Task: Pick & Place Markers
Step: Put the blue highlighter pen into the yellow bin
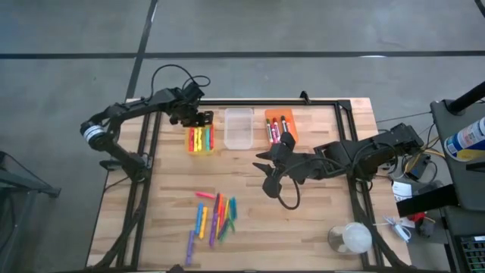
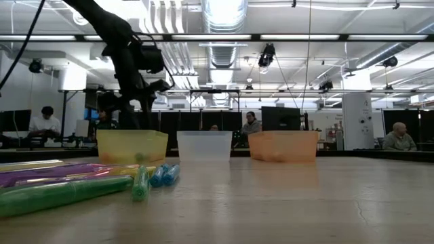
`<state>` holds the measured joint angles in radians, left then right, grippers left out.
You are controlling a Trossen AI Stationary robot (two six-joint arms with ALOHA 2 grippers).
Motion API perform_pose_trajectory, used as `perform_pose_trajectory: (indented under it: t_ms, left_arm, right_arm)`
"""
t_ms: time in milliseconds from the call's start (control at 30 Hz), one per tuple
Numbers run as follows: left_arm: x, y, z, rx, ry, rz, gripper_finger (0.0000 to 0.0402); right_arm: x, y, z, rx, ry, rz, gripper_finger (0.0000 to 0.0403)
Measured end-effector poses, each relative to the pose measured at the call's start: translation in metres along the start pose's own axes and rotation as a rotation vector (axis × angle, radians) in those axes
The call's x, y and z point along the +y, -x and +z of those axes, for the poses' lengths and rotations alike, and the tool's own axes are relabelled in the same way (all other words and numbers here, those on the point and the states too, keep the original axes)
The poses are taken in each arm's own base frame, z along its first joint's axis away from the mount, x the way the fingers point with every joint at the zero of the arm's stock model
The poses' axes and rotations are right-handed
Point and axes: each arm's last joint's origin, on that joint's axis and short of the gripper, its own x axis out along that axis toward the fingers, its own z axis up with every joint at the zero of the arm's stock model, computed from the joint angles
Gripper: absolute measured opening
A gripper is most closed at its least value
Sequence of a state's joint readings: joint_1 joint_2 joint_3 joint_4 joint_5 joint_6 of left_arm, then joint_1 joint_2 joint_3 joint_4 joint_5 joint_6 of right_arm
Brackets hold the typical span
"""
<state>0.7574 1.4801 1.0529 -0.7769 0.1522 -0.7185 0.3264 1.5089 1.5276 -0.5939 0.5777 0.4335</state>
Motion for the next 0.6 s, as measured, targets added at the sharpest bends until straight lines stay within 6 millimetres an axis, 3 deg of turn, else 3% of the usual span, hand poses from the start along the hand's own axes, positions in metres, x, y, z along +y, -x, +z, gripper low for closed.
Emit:
perform_pose_trajectory:
  t_ms: [267,600]
  left_arm:
    - [-0.002,0.036,-0.028,0.050,-0.031,-0.046,0.0147]
    - [-0.016,0.086,-0.106,0.002,-0.131,-0.171,0.0147]
  right_arm:
    - [0.000,0.000,0.000,0.000,-0.004,0.000,0.0121]
    - [0.000,0.000,0.000,0.000,-0.061,0.001,0.0121]
